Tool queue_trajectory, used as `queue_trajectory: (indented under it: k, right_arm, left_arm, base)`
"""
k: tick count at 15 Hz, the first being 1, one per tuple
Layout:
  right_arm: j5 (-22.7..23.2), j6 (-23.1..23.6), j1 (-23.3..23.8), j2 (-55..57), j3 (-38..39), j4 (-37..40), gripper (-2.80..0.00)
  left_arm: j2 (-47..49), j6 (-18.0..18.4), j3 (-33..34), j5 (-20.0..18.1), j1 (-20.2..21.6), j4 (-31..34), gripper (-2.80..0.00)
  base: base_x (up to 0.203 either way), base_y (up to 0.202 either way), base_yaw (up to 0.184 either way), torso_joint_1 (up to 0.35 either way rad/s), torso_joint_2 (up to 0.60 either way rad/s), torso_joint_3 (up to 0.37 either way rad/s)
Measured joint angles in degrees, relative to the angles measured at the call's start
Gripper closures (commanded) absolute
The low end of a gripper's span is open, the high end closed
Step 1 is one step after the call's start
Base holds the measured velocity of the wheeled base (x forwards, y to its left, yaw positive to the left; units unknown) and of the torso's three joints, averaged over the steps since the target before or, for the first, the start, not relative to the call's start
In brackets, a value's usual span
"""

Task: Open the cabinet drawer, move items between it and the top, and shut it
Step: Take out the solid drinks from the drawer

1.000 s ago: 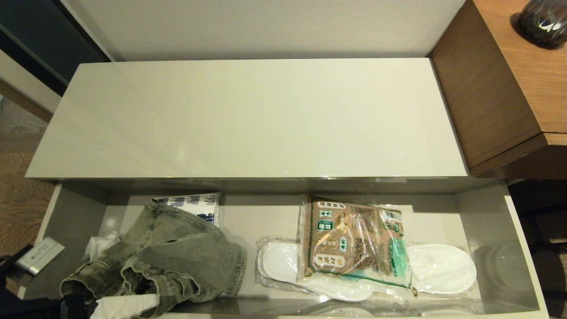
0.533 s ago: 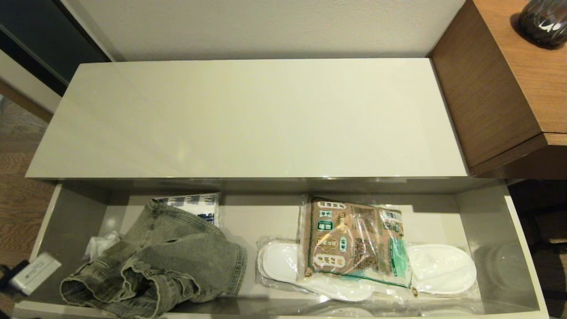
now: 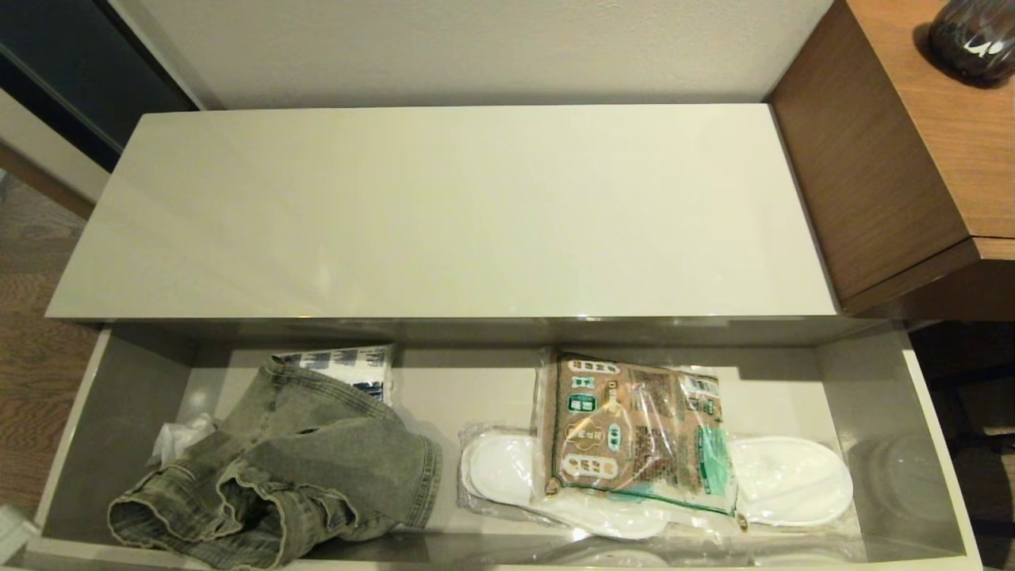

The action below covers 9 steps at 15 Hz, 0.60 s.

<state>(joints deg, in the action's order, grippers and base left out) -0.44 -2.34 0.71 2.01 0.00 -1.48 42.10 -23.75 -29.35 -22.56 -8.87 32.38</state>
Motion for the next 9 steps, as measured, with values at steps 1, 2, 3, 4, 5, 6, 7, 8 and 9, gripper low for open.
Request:
queue_trajectory:
  k: [1, 2, 3, 4, 5, 6, 7, 8, 9]
  right_arm:
    - [0.00, -0.02, 0.00, 0.00, 0.00, 0.00, 0.00]
    - [0.02, 0.00, 0.00, 0.00, 0.00, -0.01, 0.00]
    - [0.00, -0.02, 0.00, 0.00, 0.00, 0.02, 0.00]
    - [-0.01, -0.02, 0.00, 0.00, 0.00, 0.02, 0.00]
    - [0.00, 0.00, 0.00, 0.00, 0.00, 0.00, 0.00]
    - [0.00, 0.02, 0.00, 0.00, 0.00, 0.02, 0.00]
    - [0.00, 0.09, 0.00, 0.00, 0.00, 0.00, 0.00]
    - [0.02, 0.06, 0.00, 0.00, 0.00, 0.00, 0.00]
    - [0.00, 0.02, 0.00, 0.00, 0.00, 0.00, 0.00]
  left_arm:
    - [-1.43, 0.54, -0.30, 1.03, 0.01, 1.53, 0.00]
    - [-2.79, 0.82, -0.86, 2.42, 0.11, 2.69, 0.00]
    - [-3.71, 0.94, -1.14, 3.12, 0.09, 3.16, 0.00]
    - [-4.44, 0.99, -1.50, 3.28, 0.10, 3.48, 0.00]
    - [-5.36, 1.06, -2.32, 3.49, 0.09, 5.45, 0.00]
    - [-6.42, 1.27, -3.57, 3.27, 0.00, 8.61, 0.00]
    - [-7.15, 1.39, -4.18, 3.12, 0.00, 10.59, 0.00]
    - [-7.67, 1.51, -4.60, 3.03, 0.00, 11.04, 0.00]
    - [-7.82, 2.22, -4.77, 1.68, 0.00, 11.92, 0.00]
  base:
    - [0.000, 0.000, 0.000, 0.000, 0.00, 0.000]
    - [0.000, 0.000, 0.000, 0.000, 0.00, 0.000]
    - [0.000, 0.000, 0.000, 0.000, 0.00, 0.000]
    - [0.000, 0.000, 0.000, 0.000, 0.00, 0.000]
    - [0.000, 0.000, 0.000, 0.000, 0.00, 0.000]
    - [0.000, 0.000, 0.000, 0.000, 0.00, 0.000]
    - [0.000, 0.000, 0.000, 0.000, 0.00, 0.000]
    - [0.000, 0.000, 0.000, 0.000, 0.00, 0.000]
    - [0.000, 0.000, 0.000, 0.000, 0.00, 0.000]
